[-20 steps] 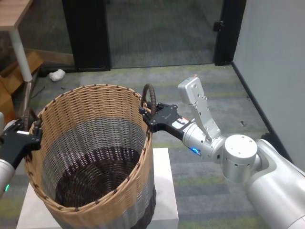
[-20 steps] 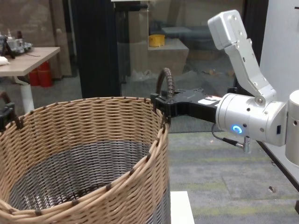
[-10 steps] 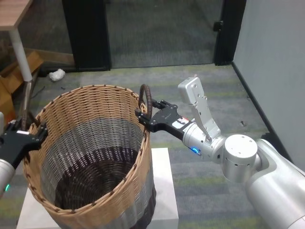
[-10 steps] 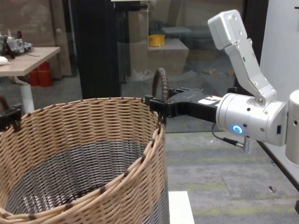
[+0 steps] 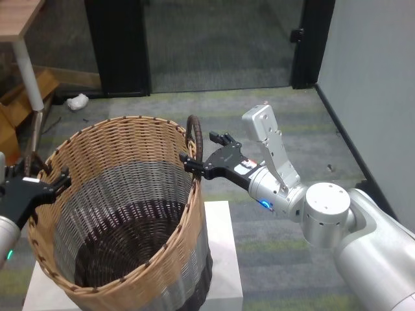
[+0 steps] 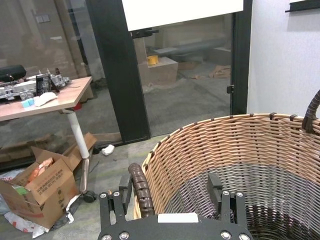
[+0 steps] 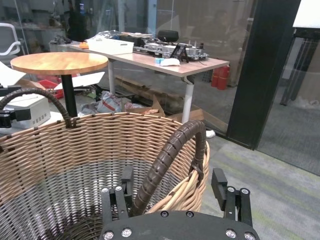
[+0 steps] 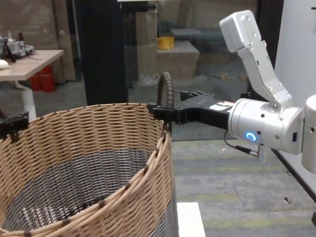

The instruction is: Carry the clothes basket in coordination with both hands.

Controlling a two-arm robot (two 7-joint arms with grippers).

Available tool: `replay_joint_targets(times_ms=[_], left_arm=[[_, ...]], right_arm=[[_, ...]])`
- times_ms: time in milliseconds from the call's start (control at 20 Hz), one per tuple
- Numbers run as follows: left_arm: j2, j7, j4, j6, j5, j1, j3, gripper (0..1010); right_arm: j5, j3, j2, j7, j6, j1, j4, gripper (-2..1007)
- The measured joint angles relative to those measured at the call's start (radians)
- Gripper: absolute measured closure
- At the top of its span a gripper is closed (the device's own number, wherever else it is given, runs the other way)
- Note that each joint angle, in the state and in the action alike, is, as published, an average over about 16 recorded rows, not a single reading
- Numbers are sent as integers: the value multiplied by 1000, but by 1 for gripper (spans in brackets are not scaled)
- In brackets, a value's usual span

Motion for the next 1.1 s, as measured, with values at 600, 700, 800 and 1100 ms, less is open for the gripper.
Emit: replay_joint_targets(times_ms=[600,700,800,1100], left_arm=[[-15,51,-42,28,24,13,-8,10],[-21,62,-52,30,32,16,-10,10],[-27,72,-61,31,41,19,-12,10],[-45,84,-88,18,59,26,-18,10]], right_arm=[[5,14,3,0,-12,2,0,5],[8,19,4,-1,-15,3,0,5],[11,25,5,-2,-18,4,0,5],[22,44,9,-9,-20,2,-17,5]])
